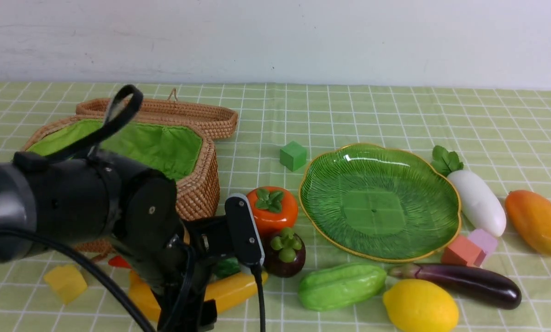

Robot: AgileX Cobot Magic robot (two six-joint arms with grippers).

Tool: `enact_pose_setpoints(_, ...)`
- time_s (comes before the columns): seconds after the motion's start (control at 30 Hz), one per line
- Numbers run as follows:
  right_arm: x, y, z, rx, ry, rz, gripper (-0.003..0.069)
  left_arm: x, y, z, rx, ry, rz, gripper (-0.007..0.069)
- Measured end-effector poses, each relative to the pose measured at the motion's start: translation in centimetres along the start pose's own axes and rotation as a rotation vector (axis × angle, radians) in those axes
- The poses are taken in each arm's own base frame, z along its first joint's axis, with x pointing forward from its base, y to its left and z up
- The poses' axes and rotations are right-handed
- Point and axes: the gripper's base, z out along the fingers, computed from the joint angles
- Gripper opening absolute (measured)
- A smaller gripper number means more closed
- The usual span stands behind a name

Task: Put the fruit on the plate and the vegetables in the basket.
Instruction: Use the left arm to grab a banana and put it into the right plate

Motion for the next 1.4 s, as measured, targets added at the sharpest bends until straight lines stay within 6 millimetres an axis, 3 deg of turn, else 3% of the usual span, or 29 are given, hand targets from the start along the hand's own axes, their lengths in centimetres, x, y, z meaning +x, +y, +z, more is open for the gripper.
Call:
enact_pose_setpoints(0.37,0.0,0.1,0.0,-0.014,0.004,0.004,0.0044,0.0,0.3,1.6,-0.012,0.024,0.031,0.0476)
enact_pose_setpoints(0.83,0.0,0.2,0.0,-0.017,0.005,0.005,0.0055,0.1,0.3,1.8,-0.010,0.032,0.011,0.0476)
enact_pose_setpoints(1.13,-0.2,-0.2,0.0,0.020,-0.023,-0.008,0.0055,-0.3,0.3,-0.6,-0.040,-0.039,-0.045,0.0476)
enact_pose_setpoints(1.4,-0.8,-0.4,0.0,0.047,-0.090,-0.002,0.0062,-0.2,0.2,-0.8,-0.035,-0.036,-0.047,0.0476)
